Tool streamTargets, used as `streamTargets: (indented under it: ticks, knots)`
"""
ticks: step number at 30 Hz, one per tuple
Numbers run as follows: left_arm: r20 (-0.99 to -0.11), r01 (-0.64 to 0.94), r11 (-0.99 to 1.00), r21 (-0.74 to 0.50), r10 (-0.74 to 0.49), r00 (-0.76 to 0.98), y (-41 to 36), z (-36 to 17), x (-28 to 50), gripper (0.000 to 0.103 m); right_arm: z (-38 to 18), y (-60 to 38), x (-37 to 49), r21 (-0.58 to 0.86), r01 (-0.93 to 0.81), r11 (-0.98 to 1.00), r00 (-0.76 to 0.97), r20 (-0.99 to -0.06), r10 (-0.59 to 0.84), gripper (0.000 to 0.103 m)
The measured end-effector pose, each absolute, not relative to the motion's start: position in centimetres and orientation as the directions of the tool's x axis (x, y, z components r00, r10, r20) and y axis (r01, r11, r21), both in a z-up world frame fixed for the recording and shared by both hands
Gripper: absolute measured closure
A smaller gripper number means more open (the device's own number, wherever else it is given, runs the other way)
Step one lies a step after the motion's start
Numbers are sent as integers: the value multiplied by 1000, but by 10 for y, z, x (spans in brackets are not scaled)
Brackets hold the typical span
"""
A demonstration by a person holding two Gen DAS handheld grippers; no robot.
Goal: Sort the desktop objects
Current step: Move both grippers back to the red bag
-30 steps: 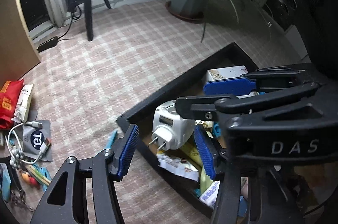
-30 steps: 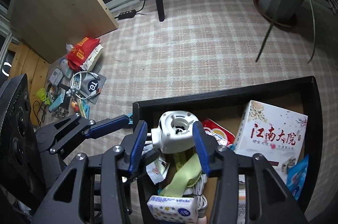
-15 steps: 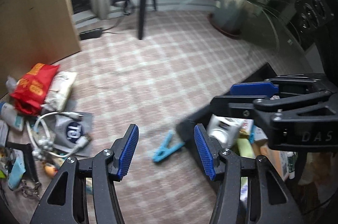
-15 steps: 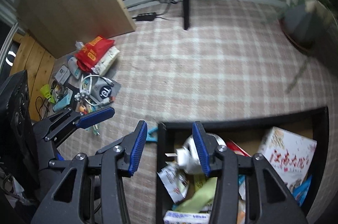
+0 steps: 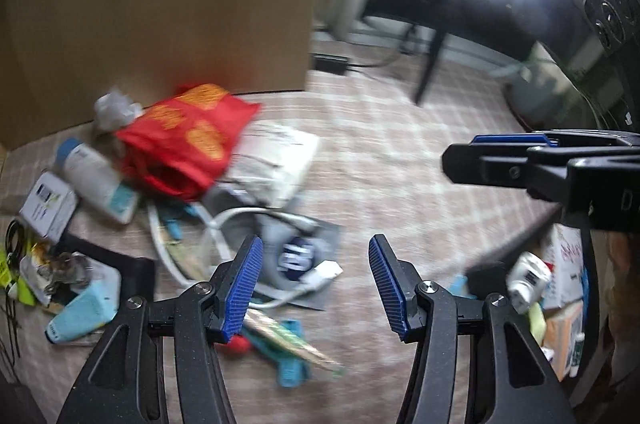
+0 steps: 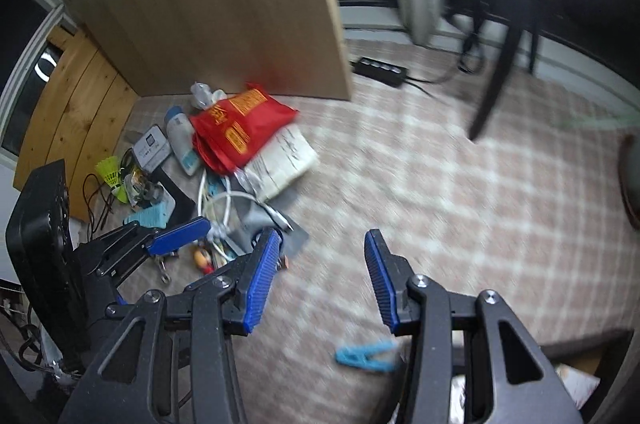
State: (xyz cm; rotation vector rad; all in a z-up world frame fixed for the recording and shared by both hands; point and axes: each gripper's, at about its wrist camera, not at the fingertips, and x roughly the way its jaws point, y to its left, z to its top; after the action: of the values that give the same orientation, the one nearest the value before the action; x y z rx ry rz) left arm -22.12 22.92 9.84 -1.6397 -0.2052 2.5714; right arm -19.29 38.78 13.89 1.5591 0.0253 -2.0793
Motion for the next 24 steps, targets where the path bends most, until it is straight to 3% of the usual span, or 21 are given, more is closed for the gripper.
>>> streamTargets:
  ticks: [8,24]
  knots:
    - [-903,142,-976,-163,90,-420,163,85,-234,50,127,337,-225,294,480,-826,-158,-898,-411,57]
    - [-911,192,-963,-187,98,-400,133,62,-264,47,90,264,-281,315,524,-791,-110,-896,-430,47]
